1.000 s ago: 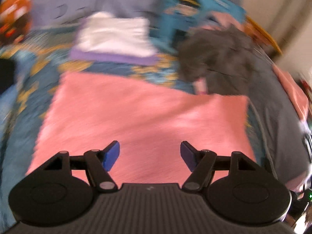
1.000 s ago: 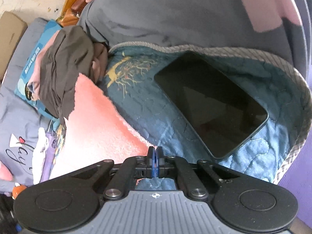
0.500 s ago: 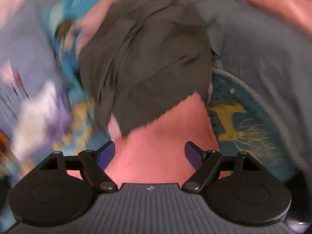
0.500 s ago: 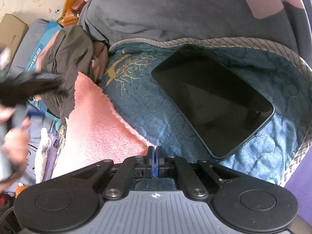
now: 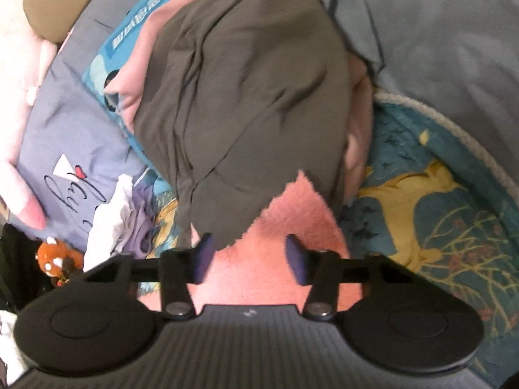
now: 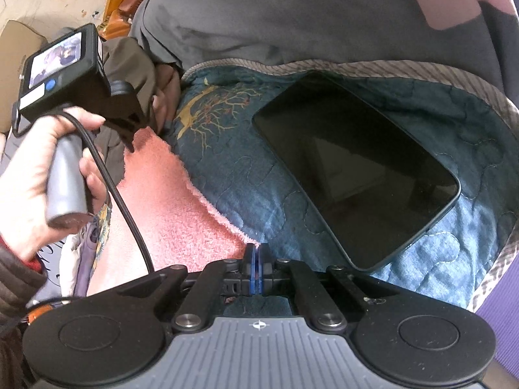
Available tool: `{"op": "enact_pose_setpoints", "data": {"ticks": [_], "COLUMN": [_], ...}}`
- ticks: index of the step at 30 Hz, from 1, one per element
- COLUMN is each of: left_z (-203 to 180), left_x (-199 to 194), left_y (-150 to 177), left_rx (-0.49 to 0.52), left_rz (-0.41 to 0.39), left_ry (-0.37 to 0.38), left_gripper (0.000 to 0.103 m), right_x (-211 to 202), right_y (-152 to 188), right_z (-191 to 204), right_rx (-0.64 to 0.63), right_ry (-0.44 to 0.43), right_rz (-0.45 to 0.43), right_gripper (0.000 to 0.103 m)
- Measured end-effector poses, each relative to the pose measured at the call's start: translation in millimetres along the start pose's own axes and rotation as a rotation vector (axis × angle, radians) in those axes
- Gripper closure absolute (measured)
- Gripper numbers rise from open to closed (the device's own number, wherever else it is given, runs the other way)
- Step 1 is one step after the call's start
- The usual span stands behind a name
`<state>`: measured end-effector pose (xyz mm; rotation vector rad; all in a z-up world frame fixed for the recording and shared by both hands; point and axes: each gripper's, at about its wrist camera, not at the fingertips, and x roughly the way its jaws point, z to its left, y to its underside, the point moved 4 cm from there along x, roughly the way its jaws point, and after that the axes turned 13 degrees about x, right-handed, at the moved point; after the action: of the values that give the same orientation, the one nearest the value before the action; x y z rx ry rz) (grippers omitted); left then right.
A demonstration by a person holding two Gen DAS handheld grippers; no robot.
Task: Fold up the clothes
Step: 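Grasp the pink fleece edge with the left tool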
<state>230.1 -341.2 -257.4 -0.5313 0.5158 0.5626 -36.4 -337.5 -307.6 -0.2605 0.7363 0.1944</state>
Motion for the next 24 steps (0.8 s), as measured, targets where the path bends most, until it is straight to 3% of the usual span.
{"op": "enact_pose_setpoints", "data": {"ticks": [5,8,12,15,23,24], "left_z": [-5.3,-12.9,-10.9,-9.7,-18.4,-18.9], "left_x": [-13.0,-24.9,-39.1,-38.5,-9.2,-6.2], "left_y": [9.9,9.2,3.5,-3.1,-14.6,-14.1], "left_rx": [-0.008,0.001,-0.064,-0.092,-0.087,-0.085], "left_rz": [-0.126,-0.176,-0.231,-0.214,-0.115,-0.109], "left_ry": [-0.017,0.007,0.051,0.083,0.113,0.119], "left_gripper": [0.06,0.044,0.038,0.033,0.033,0.037], "right_x": [0.3,0.3,0.4,1.2,0.5,0.3], "right_y": [1.8,1.8,-0.5,-1.2,-1.7,-1.3], "right_z": [1.1,1.2,-0.2,0.9,3.6,4.2], "right_rx": [-0.006,-0.011,-0.001,0.003,0.001,-0.004], "right_ry": [0.003,0.005,0.0,0.005,0.024,0.028], "right_rz": [-0.01,-0.008,0.002,0.004,0.009,0.007], "right_gripper": [0.103,0.103,0.103,0.103,0.103,0.103]}}
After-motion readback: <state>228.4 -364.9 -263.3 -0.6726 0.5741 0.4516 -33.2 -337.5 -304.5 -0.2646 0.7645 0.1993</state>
